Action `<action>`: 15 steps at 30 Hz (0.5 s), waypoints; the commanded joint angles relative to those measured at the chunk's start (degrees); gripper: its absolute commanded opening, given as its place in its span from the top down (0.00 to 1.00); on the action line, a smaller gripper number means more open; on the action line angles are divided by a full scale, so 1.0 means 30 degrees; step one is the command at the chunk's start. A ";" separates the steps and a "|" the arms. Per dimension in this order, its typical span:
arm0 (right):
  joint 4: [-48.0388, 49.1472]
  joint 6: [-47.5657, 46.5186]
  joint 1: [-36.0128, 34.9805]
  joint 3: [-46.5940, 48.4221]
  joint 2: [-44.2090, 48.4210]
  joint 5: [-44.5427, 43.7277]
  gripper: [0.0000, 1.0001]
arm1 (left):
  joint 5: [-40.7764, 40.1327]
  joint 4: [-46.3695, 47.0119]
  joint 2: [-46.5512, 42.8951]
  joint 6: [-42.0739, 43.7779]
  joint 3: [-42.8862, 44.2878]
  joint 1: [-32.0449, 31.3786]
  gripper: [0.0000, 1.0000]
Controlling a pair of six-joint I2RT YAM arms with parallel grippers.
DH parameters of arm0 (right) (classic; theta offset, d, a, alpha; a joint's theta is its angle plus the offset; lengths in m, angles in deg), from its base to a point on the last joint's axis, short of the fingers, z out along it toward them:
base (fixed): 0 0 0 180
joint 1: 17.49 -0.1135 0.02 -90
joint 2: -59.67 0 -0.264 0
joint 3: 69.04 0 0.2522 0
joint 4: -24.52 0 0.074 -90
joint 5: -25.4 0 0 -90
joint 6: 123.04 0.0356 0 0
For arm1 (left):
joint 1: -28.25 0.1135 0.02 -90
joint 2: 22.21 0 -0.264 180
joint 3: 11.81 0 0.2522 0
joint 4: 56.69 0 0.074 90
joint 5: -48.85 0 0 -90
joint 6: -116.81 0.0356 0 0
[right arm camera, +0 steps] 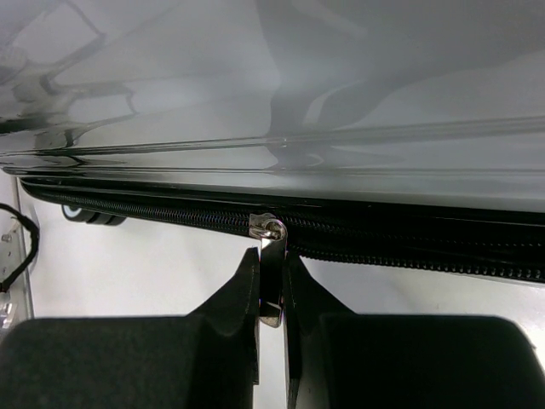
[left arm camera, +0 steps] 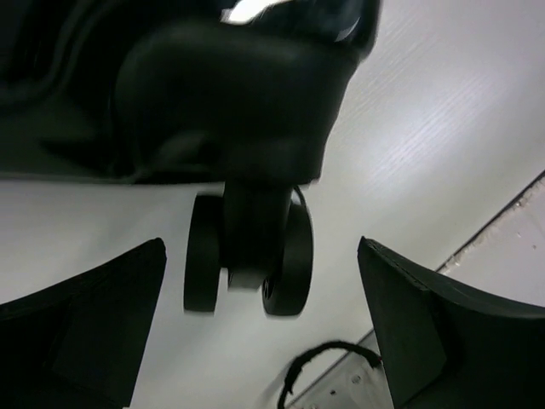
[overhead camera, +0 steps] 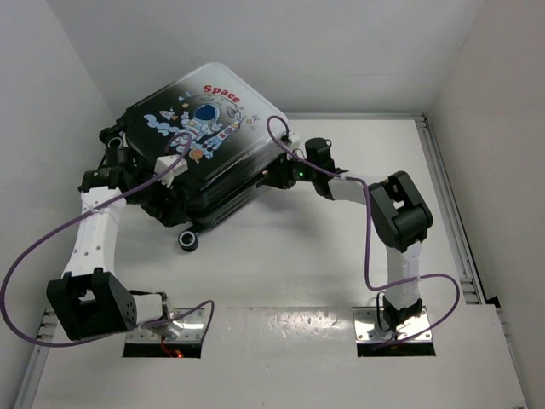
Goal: Pack the luggage
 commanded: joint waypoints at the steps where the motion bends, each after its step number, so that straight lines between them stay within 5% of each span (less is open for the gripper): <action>1: 0.1015 -0.0570 -0.0642 0.0035 0.0823 -0.0233 1.00 | -0.0390 0.2650 -0.0302 -0.1995 -0.0228 -0.1552 0.00; 7: 0.0957 -0.0423 -0.0613 -0.0110 0.0910 -0.0497 1.00 | -0.2318 0.5523 -0.0478 -0.4078 -0.1574 -0.3775 0.06; 15: 0.0576 -0.0569 -0.0729 -0.1019 0.1905 -0.1695 1.00 | -0.4257 0.5206 0.0694 -0.2209 -0.2574 -0.4487 0.69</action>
